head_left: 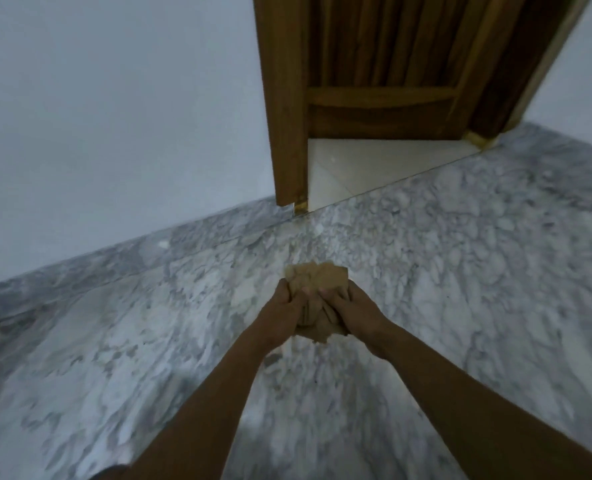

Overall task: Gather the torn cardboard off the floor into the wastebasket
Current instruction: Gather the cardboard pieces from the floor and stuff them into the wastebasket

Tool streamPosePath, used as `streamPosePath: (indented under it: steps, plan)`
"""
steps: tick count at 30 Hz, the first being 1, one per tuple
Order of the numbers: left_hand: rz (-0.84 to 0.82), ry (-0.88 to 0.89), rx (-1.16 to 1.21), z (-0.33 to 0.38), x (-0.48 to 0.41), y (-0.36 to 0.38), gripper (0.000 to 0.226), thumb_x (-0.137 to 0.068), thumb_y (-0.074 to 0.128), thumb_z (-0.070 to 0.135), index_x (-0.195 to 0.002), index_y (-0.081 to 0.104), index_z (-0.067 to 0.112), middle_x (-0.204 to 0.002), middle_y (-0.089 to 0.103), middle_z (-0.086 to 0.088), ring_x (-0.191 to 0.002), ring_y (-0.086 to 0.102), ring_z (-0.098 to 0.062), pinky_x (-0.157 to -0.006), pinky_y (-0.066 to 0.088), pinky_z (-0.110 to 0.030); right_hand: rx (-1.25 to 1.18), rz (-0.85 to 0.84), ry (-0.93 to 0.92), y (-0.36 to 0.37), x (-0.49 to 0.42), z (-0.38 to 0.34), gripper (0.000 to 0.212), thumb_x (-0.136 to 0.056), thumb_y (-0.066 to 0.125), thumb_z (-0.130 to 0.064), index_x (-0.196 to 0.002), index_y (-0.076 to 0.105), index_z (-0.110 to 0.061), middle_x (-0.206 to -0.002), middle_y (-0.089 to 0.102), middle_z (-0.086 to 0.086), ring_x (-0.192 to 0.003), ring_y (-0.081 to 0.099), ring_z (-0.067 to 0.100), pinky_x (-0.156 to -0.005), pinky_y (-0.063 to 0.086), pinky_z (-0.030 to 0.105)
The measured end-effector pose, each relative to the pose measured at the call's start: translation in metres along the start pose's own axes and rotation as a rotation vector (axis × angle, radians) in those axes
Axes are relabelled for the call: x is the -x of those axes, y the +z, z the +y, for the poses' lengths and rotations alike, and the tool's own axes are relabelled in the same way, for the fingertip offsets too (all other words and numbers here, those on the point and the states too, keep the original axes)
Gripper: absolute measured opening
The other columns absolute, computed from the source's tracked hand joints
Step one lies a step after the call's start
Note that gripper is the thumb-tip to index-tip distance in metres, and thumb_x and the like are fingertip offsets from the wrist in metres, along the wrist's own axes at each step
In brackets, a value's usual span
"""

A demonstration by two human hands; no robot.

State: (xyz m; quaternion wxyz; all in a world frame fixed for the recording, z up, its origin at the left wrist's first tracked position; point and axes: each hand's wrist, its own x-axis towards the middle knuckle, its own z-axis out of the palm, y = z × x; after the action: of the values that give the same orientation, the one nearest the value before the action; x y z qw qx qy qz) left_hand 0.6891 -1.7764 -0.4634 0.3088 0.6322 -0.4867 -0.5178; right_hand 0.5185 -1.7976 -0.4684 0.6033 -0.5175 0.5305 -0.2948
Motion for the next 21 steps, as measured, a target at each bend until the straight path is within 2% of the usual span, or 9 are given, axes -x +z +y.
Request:
streamPosePath:
  steps: [1,2,4,6,8,10,14,17,21]
  plan:
    - [-0.024,0.017,-0.047,0.011,-0.003,0.003,0.088,-0.080,0.043,0.074,-0.151,0.026,0.024,-0.151,0.041,-0.003,-0.134,0.046,-0.020,-0.112,0.040,-0.044,0.034,0.039,-0.014,-0.008,0.004,-0.005,0.046,-0.092,0.059,-0.058,-0.131,0.055,-0.033,-0.124,0.067,-0.003,-0.107,0.067,0.013,-0.091,0.058,0.035]
    - [-0.039,0.048,-0.084,0.023,-0.006,0.008,0.084,-0.084,0.042,0.071,-0.151,0.027,0.021,-0.150,0.043,-0.003,-0.133,0.046,-0.020,-0.112,0.040,-0.042,0.056,0.069,-0.028,-0.016,0.010,-0.011,0.054,-0.089,0.056,-0.065,-0.134,0.053,-0.034,-0.125,0.066,-0.003,-0.108,0.067,0.015,-0.090,0.059,0.039]
    - [-0.067,0.137,-0.120,0.053,-0.007,0.022,0.058,-0.096,0.043,0.056,-0.141,0.041,0.019,-0.138,0.051,0.000,-0.123,0.052,-0.017,-0.105,0.043,-0.034,0.071,0.142,-0.040,-0.035,0.024,-0.022,0.064,-0.085,0.049,-0.073,-0.136,0.049,-0.035,-0.125,0.065,-0.002,-0.106,0.067,0.017,-0.086,0.060,0.040]
    - [-0.117,0.222,-0.162,0.080,-0.010,0.040,0.041,-0.098,0.045,0.051,-0.127,0.050,0.023,-0.126,0.057,0.003,-0.113,0.056,-0.014,-0.096,0.046,-0.030,0.072,0.221,-0.037,-0.058,0.045,-0.033,0.053,-0.095,0.043,-0.063,-0.136,0.044,-0.030,-0.119,0.063,0.002,-0.097,0.065,0.017,-0.076,0.058,0.034]
    - [-0.186,0.287,-0.206,0.108,-0.009,0.064,0.039,-0.096,0.047,0.053,-0.120,0.054,0.024,-0.118,0.061,0.005,-0.108,0.060,-0.013,-0.094,0.050,-0.033,0.066,0.290,-0.034,-0.084,0.071,-0.043,0.038,-0.104,0.034,-0.047,-0.134,0.038,-0.024,-0.113,0.062,0.009,-0.088,0.061,0.021,-0.068,0.053,0.032]
    - [-0.282,0.333,-0.209,0.136,-0.002,0.093,0.039,-0.096,0.049,0.053,-0.122,0.055,0.025,-0.116,0.063,0.006,-0.105,0.062,-0.011,-0.092,0.053,-0.034,0.044,0.382,-0.023,-0.113,0.103,-0.051,0.034,-0.106,0.030,-0.043,-0.135,0.036,-0.026,-0.116,0.061,0.011,-0.090,0.062,0.023,-0.067,0.054,0.032]
    - [-0.445,0.353,-0.246,0.194,0.029,0.161,0.057,-0.084,0.048,0.063,-0.126,0.055,0.025,-0.121,0.063,0.003,-0.107,0.063,-0.016,-0.095,0.053,-0.043,-0.048,0.595,0.005,-0.172,0.174,-0.066,0.033,-0.106,0.038,-0.041,-0.132,0.049,-0.024,-0.118,0.064,0.007,-0.097,0.066,0.022,-0.072,0.057,0.036]
    - [-0.554,0.372,-0.296,0.227,0.058,0.218,0.048,-0.090,0.047,0.061,-0.119,0.056,0.024,-0.123,0.060,0.002,-0.111,0.059,-0.019,-0.096,0.052,-0.045,-0.064,0.678,0.022,-0.218,0.239,-0.068,0.030,-0.101,0.052,-0.042,-0.124,0.059,-0.024,-0.111,0.071,0.002,-0.098,0.069,0.022,-0.084,0.058,0.040]
    - [-0.681,0.400,-0.359,0.258,0.109,0.307,0.047,-0.099,0.041,0.053,-0.135,0.045,0.024,-0.132,0.051,0.002,-0.117,0.054,-0.023,-0.079,0.054,-0.035,-0.041,0.797,0.050,-0.273,0.332,-0.052,0.032,-0.095,0.060,-0.048,-0.114,0.064,-0.023,-0.102,0.072,0.009,-0.082,0.066,0.022,-0.067,0.053,0.031]
